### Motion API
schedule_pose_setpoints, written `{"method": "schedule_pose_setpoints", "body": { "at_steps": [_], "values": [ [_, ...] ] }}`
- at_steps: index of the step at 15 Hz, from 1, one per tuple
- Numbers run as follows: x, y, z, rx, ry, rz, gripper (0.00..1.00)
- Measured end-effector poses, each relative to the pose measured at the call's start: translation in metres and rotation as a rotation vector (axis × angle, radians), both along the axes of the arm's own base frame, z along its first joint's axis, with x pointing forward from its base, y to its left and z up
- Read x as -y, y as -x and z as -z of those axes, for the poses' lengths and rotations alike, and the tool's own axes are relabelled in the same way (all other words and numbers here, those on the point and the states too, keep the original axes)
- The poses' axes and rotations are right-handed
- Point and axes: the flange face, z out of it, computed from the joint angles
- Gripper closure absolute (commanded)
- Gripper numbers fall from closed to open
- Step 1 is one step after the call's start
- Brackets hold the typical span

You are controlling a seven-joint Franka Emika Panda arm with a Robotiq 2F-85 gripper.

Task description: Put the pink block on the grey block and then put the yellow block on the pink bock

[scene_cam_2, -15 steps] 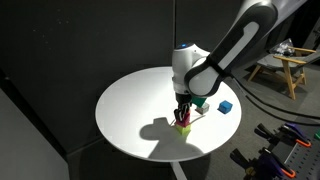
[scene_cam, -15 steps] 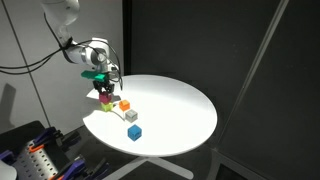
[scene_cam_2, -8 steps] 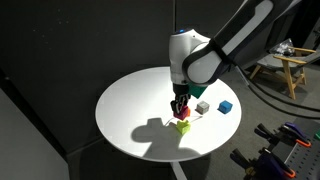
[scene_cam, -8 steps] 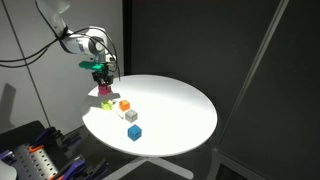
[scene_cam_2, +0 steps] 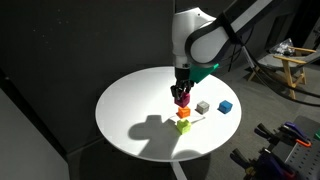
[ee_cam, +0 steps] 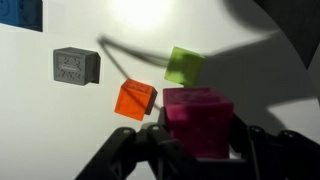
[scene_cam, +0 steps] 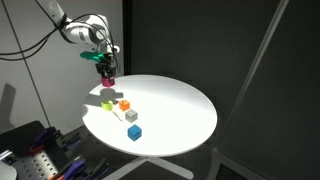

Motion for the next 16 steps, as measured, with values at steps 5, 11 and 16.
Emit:
{"method": "schedule_pose_setpoints", "body": {
  "at_steps": [5, 11, 16],
  "values": [
    [0.031, -0.009, -0.016, 0.01, 0.007, 0.107, 0.7],
    [0.078, -0.018, -0.029, 0.02, 0.015, 0.237, 0.7],
    [0.12, -0.02, -0.033, 0.016, 0.026, 0.336, 0.7]
  ]
}}
